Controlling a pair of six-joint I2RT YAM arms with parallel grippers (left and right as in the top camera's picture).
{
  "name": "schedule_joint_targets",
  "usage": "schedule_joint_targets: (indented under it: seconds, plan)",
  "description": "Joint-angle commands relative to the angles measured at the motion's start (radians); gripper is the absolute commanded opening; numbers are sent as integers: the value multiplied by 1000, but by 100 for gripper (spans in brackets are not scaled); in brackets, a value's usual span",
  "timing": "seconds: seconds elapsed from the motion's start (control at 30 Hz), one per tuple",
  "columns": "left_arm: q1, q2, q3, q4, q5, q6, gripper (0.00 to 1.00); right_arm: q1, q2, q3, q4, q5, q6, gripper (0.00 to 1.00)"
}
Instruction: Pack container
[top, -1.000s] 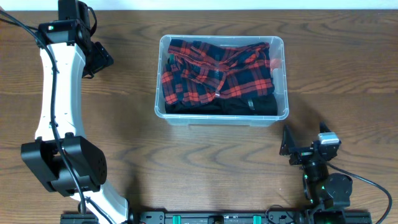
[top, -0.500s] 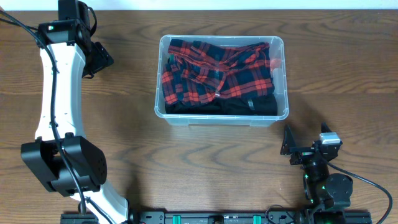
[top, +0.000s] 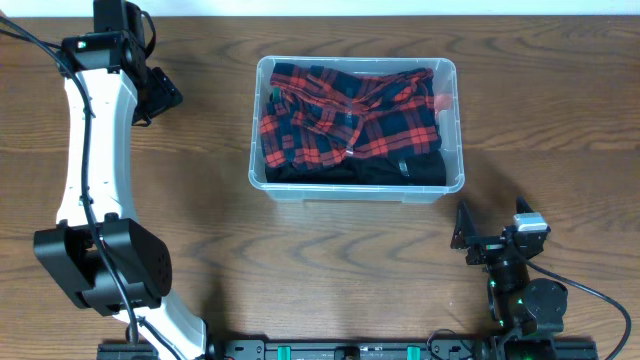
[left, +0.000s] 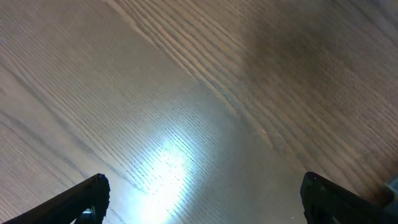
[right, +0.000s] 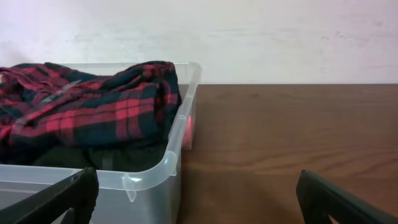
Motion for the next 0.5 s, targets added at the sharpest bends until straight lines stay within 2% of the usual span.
schedule_joint_targets:
  seconds: [0.0, 0.47]
  plan:
    - [5, 6, -5, -3, -5, -2, 98, -9, -6, -2, -4, 2, 10, 99]
    - [-2, -36, -7, -3, -5, -2, 98, -9, -6, -2, -4, 2, 10, 99]
